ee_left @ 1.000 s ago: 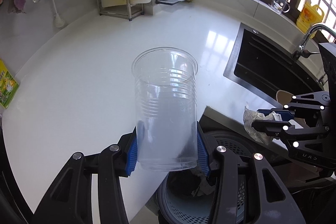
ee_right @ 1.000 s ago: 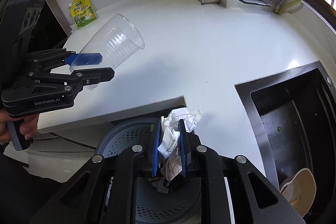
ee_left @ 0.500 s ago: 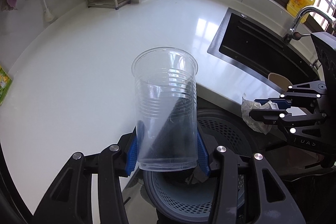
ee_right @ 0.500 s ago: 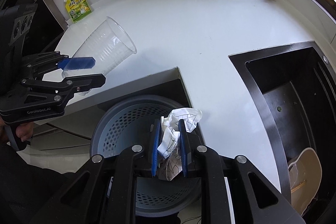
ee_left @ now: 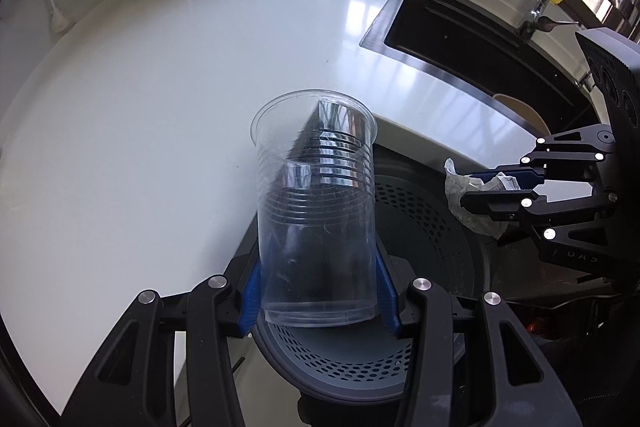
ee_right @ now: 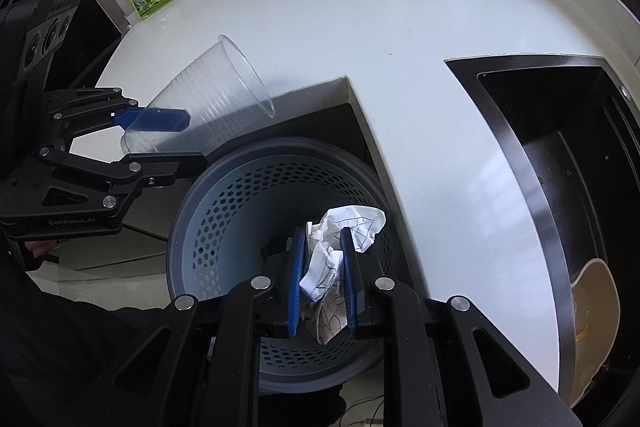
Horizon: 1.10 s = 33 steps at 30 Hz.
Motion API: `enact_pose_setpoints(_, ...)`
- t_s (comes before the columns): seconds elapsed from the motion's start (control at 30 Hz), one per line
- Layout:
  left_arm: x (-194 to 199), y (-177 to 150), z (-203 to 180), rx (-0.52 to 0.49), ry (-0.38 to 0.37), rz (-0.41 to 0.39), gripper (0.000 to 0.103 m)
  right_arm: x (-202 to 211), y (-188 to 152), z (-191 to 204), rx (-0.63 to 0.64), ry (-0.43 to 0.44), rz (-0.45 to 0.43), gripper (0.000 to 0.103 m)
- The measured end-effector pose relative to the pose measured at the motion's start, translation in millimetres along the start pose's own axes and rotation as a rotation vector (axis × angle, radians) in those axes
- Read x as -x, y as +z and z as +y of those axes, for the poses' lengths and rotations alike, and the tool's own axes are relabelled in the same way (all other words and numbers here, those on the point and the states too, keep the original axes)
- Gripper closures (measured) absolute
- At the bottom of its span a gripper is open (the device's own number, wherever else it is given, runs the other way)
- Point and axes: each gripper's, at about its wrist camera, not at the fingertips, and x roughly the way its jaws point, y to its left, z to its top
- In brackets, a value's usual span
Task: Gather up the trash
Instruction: 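Lower tissue and cup over the grey bin opening with both tools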
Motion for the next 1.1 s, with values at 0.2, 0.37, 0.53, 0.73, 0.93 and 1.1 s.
enact_pose_setpoints(0.2,-10,-7,-6,-0.019,-0.021,0.03,0.058,-8,-8,6,0.015,-0.009,0.033,0.086)
enact_pose_setpoints(0.37,-23,-17,-6,-0.044,-0.024,0.074,0.057,-15,-14,14,0.053,-0.028,0.059,0.086)
enact_pose_setpoints(0.53,-33,-24,-8,-0.066,-0.026,0.115,0.057,-23,-18,19,0.082,-0.039,0.077,0.086)
enact_pose_setpoints(0.73,-37,-26,-13,-0.103,-0.028,0.133,0.057,-26,-22,21,0.093,-0.042,0.083,0.086)
enact_pose_setpoints(0.93,-38,-26,-14,-0.12,-0.032,0.139,0.057,-27,-26,25,0.11,-0.052,0.088,0.085)
enact_pose_setpoints(1.1,-44,-27,-22,-0.127,-0.035,0.15,0.057,-30,-32,28,0.114,-0.06,0.099,0.085)
